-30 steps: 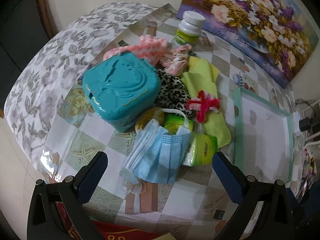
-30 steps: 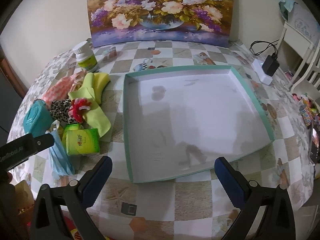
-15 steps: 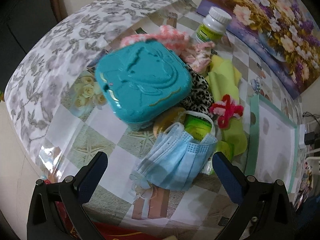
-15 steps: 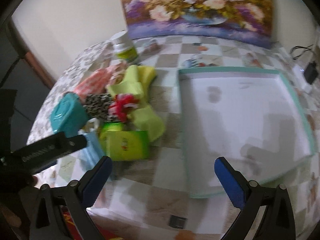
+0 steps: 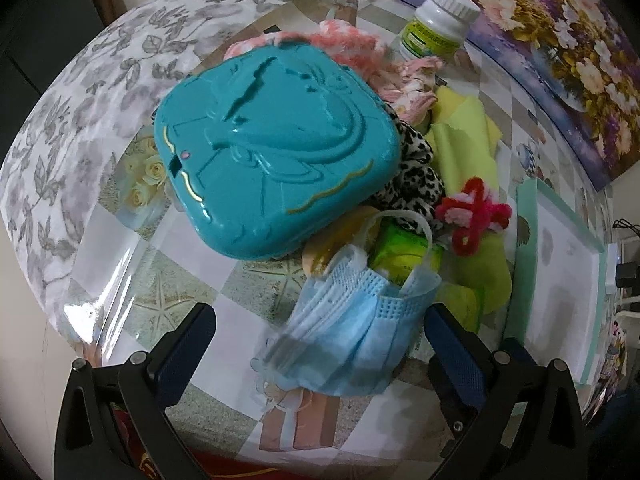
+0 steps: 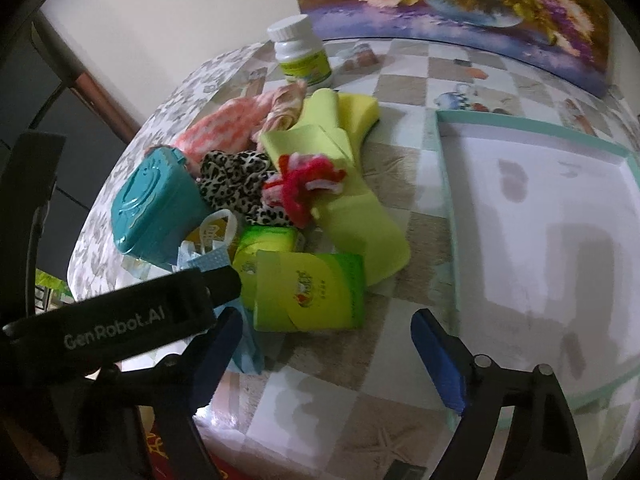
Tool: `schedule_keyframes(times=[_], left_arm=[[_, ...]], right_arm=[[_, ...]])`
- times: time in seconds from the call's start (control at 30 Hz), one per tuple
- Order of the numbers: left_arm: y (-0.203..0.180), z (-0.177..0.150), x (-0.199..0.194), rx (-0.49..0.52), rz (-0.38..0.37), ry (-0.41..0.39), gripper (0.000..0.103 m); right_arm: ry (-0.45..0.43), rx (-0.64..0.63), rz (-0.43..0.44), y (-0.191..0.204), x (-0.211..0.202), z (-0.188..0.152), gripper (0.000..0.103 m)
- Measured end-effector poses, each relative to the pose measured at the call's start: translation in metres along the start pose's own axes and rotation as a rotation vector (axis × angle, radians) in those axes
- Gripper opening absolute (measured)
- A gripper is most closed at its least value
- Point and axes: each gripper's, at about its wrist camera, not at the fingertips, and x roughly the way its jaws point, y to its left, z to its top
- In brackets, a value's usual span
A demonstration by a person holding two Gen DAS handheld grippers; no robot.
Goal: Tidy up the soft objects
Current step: 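Close left tool on the blue face mask while right tool grips the green tissue pack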
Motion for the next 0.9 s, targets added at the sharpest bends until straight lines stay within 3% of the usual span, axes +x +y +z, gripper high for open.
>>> schedule_keyframes(times=[0.17, 0.23, 0.33, 0.43, 0.5, 0.7, 0.9], left_arm=[[0.006, 0.004, 0.005, -0.018, -0.020, 0.025, 0.102], [0.006, 0.004, 0.008, -0.016, -0.023, 0.030, 0.098], [0.005, 0.004, 0.015, -0.017, -0.037, 0.043, 0.088], [0.003, 0.005, 0.022, -0.014, -0.041, 0.057, 0.076], [0.002, 0.005, 0.028, -0.008, -0.058, 0.068, 0.060], [-0.006, 0.002, 0.035, 0.014, -0.113, 0.056, 0.028], [-0.009, 0.004, 0.033, 0.014, -0.104, 0.049, 0.013]], right_arm=[[0.024, -0.013, 0.001, 0.004, 0.014, 0.004, 0.084], [0.037, -0.015, 0.006, 0.004, 0.021, 0.004, 0.077], [0.055, -0.019, 0.011, 0.005, 0.029, 0.005, 0.069], [0.055, -0.019, 0.010, 0.005, 0.030, 0.004, 0.068], [0.054, -0.015, 0.011, 0.005, 0.029, 0.004, 0.068], [0.065, -0.012, 0.003, 0.005, 0.030, 0.004, 0.068], [0.070, -0.006, -0.007, 0.001, 0.019, 0.000, 0.068]])
